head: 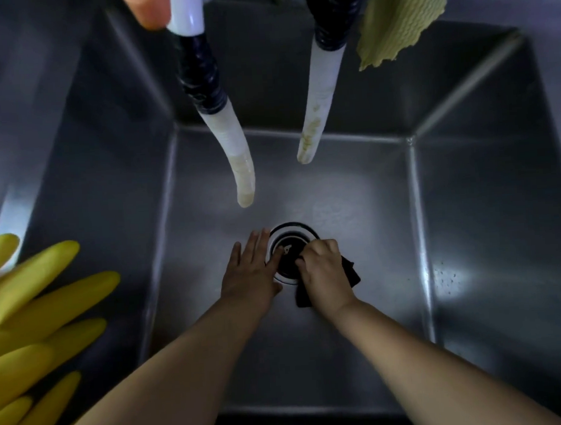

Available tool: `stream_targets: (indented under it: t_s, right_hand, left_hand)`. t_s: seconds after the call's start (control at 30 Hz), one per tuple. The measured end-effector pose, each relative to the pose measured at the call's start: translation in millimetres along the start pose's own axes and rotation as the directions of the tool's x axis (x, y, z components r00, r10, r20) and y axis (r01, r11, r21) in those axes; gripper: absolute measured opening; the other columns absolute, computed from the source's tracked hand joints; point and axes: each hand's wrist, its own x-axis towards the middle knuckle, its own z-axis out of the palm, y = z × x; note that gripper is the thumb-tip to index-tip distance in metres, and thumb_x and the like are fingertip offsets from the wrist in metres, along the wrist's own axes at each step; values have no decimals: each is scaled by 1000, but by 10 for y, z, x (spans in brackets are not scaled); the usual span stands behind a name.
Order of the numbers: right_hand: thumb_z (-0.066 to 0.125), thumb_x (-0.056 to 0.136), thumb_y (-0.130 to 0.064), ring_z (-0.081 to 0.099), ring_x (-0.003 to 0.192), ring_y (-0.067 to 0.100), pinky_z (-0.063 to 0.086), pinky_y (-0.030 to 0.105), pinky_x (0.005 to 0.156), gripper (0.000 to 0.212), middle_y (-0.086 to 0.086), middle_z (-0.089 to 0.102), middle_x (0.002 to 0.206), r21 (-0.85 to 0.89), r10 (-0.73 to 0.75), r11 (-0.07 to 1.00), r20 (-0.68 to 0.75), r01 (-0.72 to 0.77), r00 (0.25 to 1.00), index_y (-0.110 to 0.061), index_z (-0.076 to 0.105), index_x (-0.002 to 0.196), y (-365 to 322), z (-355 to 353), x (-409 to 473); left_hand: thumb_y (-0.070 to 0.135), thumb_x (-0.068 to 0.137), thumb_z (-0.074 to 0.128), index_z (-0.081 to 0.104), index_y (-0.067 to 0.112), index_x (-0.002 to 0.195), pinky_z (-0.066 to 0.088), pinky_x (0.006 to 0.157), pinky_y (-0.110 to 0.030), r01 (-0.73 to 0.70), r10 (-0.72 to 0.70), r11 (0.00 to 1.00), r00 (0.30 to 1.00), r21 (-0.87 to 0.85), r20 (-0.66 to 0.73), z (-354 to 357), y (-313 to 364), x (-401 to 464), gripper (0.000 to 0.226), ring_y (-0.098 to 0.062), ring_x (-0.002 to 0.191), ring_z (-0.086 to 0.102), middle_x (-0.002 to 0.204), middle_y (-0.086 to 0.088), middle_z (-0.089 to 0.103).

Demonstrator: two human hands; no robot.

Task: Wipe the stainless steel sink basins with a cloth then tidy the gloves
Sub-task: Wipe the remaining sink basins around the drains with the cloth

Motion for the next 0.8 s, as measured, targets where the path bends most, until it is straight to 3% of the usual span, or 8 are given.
stream_targets:
  t_s: [0.2, 0.27, 0.33, 0.4, 0.47, 0.63, 0.77, 0.8]
  right_hand:
    - [38, 92, -21, 51, 86, 40, 32, 29, 81, 37, 24, 57, 93, 61, 124, 992, -411, -109, 903, 6, 62, 81, 332, -474, 4]
    - [34, 94, -28, 47, 107, 44, 34, 33, 98, 44, 24, 56, 115, -22, 149, 986, -318, -165, 936, 3, 64, 103, 514, -497, 7]
    - [31, 98, -35, 22, 137, 37, 16, 39, 117, 48, 14, 34, 148, -192, 158, 966, -98, -175, 983, -13, 44, 139, 633, -378, -7]
    - [26, 99, -38, -3, 145, 27, -4, 39, 117, 54, 5, 10, 159, -287, 138, 947, -32, -141, 990, -26, 17, 150, 692, -255, 82]
    - [25, 98, -39, -8, 146, 26, -8, 39, 117, 57, 5, 5, 160, -294, 136, 944, -63, -148, 989, -26, 10, 151, 664, -205, 344]
    - [36, 96, -38, -2, 145, 31, 0, 42, 119, 60, 7, 12, 158, -255, 19, 967, -10, -21, 1000, -23, 14, 151, 253, -88, 1104]
    - [40, 93, -37, 8, 143, 32, 18, 45, 117, 61, 6, 18, 155, -249, -214, 940, 99, 233, 972, -25, 20, 149, -300, 230, 1330]
    - [42, 90, -36, 14, 141, 27, 24, 43, 115, 60, 2, 23, 152, -148, -258, 950, 116, 273, 959, -26, 27, 147, -462, 328, 1329]
  left_hand:
    - [43, 96, 40, -12, 28, 148, -18, 112, -41, -38, 39, 999, 998, 4, -48, 72, -53, 20, 75, -23, 140, -29, 153, -5, -31]
    - [45, 96, 40, -23, 25, 143, -17, 113, -42, -41, 41, 999, 995, 8, -87, 103, -50, -17, 81, -24, 141, -26, 154, -6, -27]
    - [45, 96, 40, -30, 21, 137, -15, 114, -40, -9, 6, 1000, 992, -23, -122, 111, -16, -63, 85, -24, 143, -23, 156, -7, -24]
    - [46, 93, 45, -28, 15, 140, -12, 115, -40, 84, -96, 993, 981, -78, -169, 96, 41, -128, 92, -25, 144, -19, 157, -10, -18]
    - [49, 88, 51, -25, 7, 143, -13, 113, -43, 196, -220, 972, 954, -134, -204, 78, 102, -207, 102, -28, 143, -19, 157, -14, -17]
    - [60, 73, 59, -38, 6, 132, -18, 109, -43, 378, -408, 871, 913, -314, -33, 178, 161, -418, 126, -29, 139, -29, 152, -15, -30]
    - [68, 63, 64, -60, 11, 108, -23, 106, -48, 415, -360, 852, 907, -320, 218, 338, 107, -416, 143, -30, 120, -51, 124, -12, -59]
    - [69, 62, 63, -62, 11, 102, -22, 106, -51, 416, -348, 857, 902, -303, 254, 354, 88, -386, 144, -31, 114, -55, 118, -12, -61]
